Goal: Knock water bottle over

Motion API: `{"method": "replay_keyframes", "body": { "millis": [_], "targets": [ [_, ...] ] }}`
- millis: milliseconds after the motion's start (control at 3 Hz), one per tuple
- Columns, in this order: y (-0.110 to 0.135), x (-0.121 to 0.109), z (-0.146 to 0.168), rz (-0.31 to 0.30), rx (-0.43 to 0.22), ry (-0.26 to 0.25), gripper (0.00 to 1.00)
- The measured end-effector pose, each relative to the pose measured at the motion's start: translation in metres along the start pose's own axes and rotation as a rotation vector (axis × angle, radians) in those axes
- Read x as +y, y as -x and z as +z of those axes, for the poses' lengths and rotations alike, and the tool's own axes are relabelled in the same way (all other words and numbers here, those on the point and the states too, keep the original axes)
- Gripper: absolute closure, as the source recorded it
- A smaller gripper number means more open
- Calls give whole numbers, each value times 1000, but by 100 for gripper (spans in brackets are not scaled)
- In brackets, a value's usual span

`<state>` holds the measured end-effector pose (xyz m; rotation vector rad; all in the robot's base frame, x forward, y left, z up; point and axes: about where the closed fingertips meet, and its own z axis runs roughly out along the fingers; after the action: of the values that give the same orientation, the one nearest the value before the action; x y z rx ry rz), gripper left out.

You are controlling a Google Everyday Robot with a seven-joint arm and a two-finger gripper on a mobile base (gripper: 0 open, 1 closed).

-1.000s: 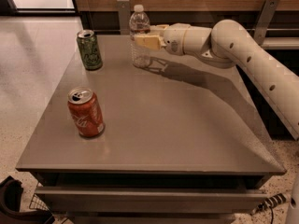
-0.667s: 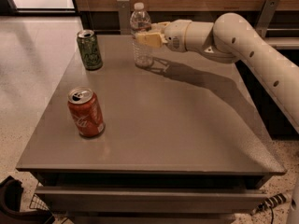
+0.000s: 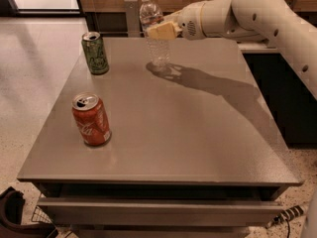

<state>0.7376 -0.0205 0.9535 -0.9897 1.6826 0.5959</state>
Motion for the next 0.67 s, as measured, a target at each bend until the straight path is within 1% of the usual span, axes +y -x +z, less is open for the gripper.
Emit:
{"method": "replay_keyframes", "body": {
  "millis": [333, 667],
  "targets": [
    [3, 2, -8, -23, 127, -18, 100],
    [-4, 2, -11, -55, 329, -54, 100]
  ]
}}
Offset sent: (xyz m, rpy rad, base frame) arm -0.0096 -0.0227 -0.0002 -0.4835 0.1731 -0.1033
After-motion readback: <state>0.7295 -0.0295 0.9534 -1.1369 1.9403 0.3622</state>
